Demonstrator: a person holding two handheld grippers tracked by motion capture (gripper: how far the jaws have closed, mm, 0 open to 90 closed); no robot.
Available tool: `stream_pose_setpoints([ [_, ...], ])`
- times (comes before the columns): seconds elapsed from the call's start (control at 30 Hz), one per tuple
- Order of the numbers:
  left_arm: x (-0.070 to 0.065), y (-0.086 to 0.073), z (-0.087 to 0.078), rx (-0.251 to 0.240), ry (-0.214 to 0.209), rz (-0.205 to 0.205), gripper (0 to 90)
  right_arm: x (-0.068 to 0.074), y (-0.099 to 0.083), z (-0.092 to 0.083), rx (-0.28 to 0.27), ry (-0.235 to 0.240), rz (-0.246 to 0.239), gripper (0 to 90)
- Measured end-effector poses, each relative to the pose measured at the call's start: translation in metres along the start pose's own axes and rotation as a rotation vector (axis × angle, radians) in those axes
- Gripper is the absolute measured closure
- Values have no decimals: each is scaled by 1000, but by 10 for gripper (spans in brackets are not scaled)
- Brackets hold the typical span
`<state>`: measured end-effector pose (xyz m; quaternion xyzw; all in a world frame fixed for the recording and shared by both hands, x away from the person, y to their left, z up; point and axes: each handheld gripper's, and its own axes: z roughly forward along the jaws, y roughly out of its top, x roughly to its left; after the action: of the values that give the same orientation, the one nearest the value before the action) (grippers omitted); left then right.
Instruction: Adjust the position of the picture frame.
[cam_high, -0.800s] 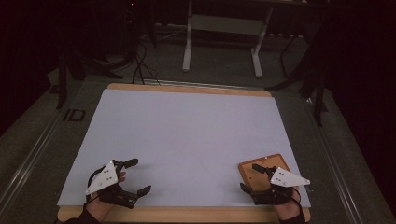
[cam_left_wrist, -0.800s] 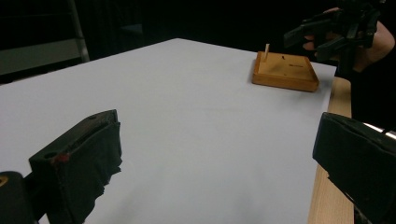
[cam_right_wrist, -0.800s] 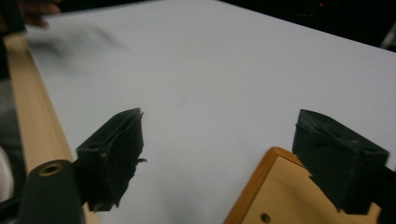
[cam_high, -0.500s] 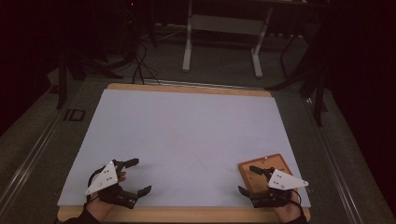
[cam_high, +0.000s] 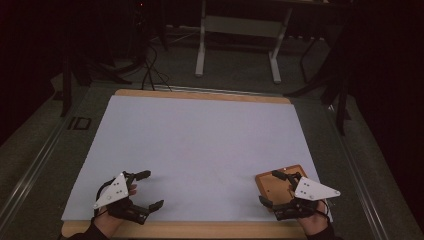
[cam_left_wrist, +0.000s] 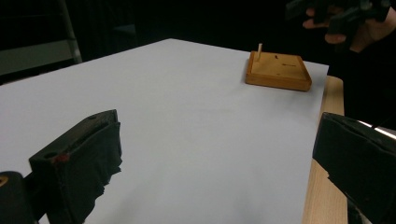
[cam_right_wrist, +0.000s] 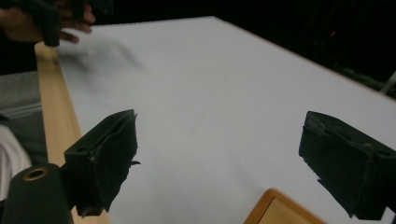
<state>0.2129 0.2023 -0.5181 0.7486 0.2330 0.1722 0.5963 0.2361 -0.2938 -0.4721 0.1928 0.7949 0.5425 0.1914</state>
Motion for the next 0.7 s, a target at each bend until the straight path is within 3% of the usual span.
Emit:
stream_pose_setpoints([
  [0.2, 0, 0, 0, -6, -9, -3, 16, -6, 9, -6, -29, -81, 5, 101],
  [0.7, 0, 0, -1, -15, -12, -9, 16, -41, 4, -2, -3, -165, 48, 98],
])
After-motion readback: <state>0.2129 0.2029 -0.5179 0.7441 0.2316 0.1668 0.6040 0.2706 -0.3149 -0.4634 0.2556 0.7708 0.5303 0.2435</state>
